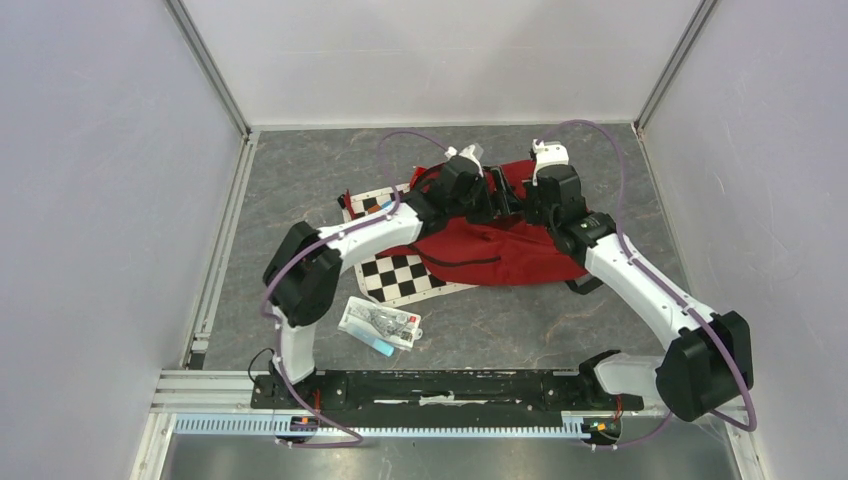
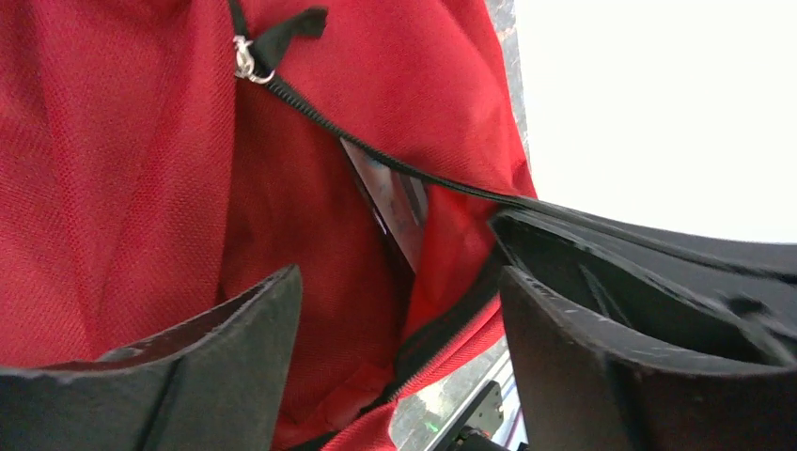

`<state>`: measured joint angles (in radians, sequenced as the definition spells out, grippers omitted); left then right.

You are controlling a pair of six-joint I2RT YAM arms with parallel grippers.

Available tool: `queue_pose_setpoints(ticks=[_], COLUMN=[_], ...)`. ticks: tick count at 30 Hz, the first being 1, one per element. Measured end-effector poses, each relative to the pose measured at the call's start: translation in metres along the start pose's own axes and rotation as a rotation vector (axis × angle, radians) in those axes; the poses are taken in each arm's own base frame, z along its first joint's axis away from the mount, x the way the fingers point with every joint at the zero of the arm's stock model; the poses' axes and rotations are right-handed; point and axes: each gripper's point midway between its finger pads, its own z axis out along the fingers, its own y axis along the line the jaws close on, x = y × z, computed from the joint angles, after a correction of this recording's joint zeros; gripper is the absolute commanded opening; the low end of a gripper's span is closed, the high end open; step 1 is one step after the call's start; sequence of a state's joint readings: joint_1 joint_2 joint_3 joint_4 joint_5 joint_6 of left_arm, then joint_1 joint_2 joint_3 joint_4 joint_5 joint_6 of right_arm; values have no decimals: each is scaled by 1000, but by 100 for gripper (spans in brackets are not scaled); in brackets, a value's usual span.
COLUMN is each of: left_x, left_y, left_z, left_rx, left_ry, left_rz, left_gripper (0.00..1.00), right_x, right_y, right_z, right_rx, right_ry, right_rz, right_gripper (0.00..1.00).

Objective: Pack the student bag
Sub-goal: Place the stationery in the student bag, then pick up the stationery from the center of the board.

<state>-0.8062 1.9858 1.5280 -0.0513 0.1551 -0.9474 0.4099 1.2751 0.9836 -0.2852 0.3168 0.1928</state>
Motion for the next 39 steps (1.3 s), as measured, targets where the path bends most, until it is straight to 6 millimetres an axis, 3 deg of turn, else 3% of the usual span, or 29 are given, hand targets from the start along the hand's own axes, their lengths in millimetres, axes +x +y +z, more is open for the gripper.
queue_pose_setpoints(ticks=[5, 10, 14, 18, 23, 28, 32, 36, 39], left_x=[-18, -44, -46, -24, 9, 41, 74, 87, 101], left_y=[-2, 28, 53, 98, 177, 233, 248, 249, 259], left_z=[-47, -112, -150, -183, -232, -266, -287, -306, -311], left_rx=[-28, -133, -205, -328, -550, -708, -761, -771, -794], left_ry=[-101, -207, -241, -218, -181, -142, -106, -133, -126], left_rz=[86, 111, 98, 58, -77, -221, -280, -320, -352], left_gripper=[99, 100, 99, 100, 100, 100, 91, 76, 73], right_x=[9, 23, 28, 26, 25, 26, 30, 33, 37], right_y=[2, -9, -10, -10, -9, -7, -7, -6, -3], right_z=[-2, 1, 1, -1, -2, -2, -2, -1, 1], right_rx=[-23, 7, 6, 0, -8, -17, -18, -25, -41], right_ry=[12, 37, 46, 39, 35, 38, 46, 50, 50], right_rz=[7, 12, 12, 14, 12, 11, 6, 5, 6], right_gripper=[0, 0, 3, 9, 10, 10, 10, 9, 9])
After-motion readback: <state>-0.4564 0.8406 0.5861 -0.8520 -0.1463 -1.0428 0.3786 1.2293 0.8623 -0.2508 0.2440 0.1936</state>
